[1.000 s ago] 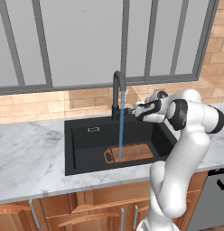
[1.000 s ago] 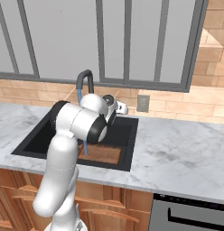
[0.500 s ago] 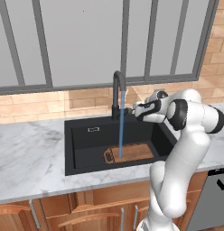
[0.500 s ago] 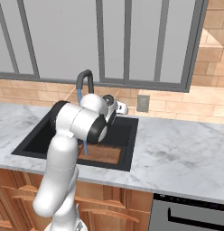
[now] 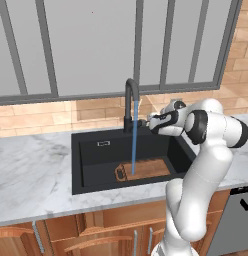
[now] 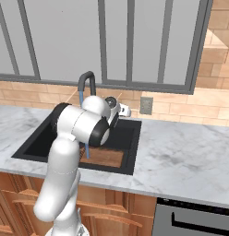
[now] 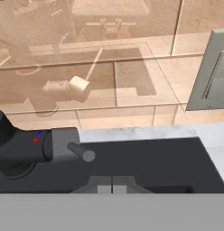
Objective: Turn on the sink faucet with hot water and rinse the cutting board for ten seconds, then turn off the faucet. Push the cutting board to reach the water if necessary.
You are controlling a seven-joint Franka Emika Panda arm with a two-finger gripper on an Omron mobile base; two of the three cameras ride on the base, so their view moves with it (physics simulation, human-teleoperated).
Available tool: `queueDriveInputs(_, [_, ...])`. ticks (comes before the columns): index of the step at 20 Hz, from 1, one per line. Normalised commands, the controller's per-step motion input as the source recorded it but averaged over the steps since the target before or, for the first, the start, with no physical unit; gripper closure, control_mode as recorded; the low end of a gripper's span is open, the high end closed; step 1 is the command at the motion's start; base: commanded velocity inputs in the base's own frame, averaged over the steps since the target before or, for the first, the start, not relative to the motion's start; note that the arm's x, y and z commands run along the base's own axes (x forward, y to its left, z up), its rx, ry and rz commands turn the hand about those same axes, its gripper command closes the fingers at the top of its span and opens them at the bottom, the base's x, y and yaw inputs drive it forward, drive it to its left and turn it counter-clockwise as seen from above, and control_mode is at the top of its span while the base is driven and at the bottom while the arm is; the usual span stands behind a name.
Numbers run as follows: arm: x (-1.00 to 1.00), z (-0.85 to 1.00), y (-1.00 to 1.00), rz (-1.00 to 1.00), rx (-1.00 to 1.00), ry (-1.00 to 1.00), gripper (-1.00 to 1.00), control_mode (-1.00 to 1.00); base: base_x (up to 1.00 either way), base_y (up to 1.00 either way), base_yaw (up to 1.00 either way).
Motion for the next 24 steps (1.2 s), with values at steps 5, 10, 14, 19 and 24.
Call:
queueDriveInputs(5, [0.0,0.0,0.0,0.0,0.0,0.0,1.0,-1.0,0.0,0.0,0.0])
queueDriveInputs(10, [0.0,0.0,0.0,0.0,0.0,0.0,1.0,-1.0,0.0,0.0,0.0])
queueDriveInputs(14, [0.0,0.0,0.0,0.0,0.0,0.0,1.0,-1.0,0.0,0.0,0.0])
queueDriveInputs(19, [0.0,0.0,0.0,0.0,0.0,0.0,1.0,-1.0,0.0,0.0,0.0])
queueDriveInputs(24, [0.0,0.0,0.0,0.0,0.0,0.0,1.0,-1.0,0.0,0.0,0.0])
